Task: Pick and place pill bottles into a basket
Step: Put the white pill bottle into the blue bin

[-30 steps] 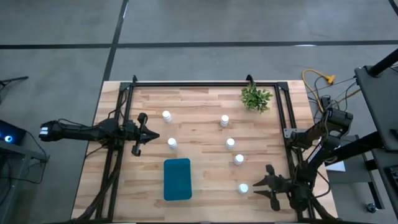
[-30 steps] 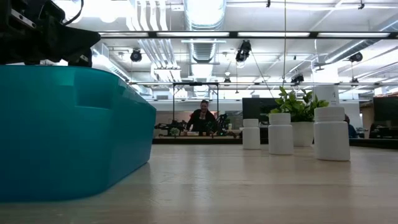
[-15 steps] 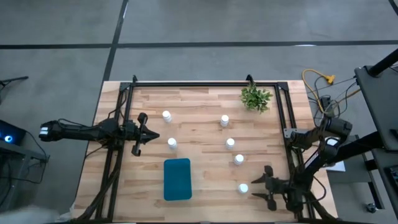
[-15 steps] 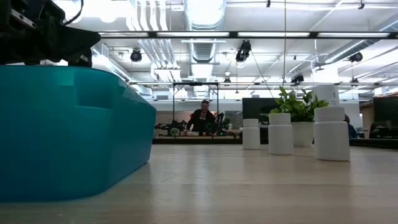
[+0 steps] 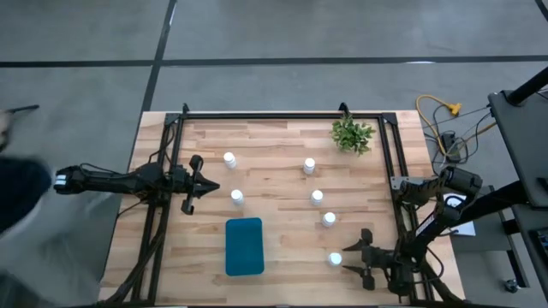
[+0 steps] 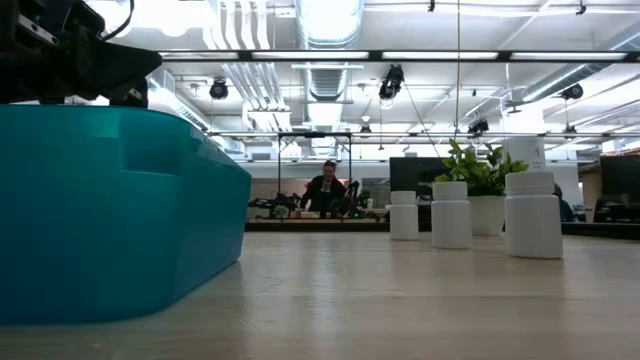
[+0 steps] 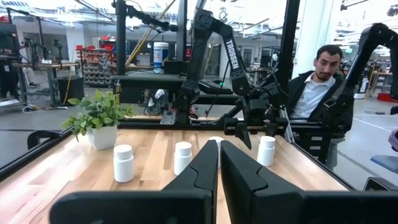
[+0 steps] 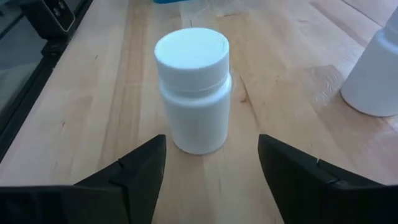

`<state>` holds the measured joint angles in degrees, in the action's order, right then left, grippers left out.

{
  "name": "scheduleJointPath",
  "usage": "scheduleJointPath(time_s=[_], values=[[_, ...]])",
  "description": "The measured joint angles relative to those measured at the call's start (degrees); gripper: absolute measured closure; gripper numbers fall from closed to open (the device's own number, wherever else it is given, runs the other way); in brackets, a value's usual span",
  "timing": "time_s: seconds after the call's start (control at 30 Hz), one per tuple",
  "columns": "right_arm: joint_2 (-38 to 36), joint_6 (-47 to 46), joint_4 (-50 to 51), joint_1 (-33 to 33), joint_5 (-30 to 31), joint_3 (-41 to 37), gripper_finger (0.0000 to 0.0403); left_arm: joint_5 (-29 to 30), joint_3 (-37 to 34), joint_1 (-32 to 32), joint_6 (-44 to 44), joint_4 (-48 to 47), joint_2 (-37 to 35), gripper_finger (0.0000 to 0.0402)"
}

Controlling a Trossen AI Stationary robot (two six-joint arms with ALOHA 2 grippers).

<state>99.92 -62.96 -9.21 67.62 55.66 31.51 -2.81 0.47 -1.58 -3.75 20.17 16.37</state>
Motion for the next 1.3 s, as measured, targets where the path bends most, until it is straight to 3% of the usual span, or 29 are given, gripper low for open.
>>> scheduleJointPath(time_s=[0.77, 1.1, 1.3], values=[[-0.04, 3.46, -2.64, -2.98, -0.06, -0.02, 0.0153, 0.0, 0.0, 0.02, -0.02, 0.14, -0.03, 0.0402], [0.69, 7.72, -8.24, -5.01, -2.95, -0.15, 0.0147, -0.01, 0.0, 0.02, -0.03, 0.1, -0.01, 0.0402], [5.77, 9.92, -14.88, -6.55, -3.67, -0.17, 0.0147, -0.02, 0.0, 0.01, 0.02, 0.29, -0.01, 0.0402]])
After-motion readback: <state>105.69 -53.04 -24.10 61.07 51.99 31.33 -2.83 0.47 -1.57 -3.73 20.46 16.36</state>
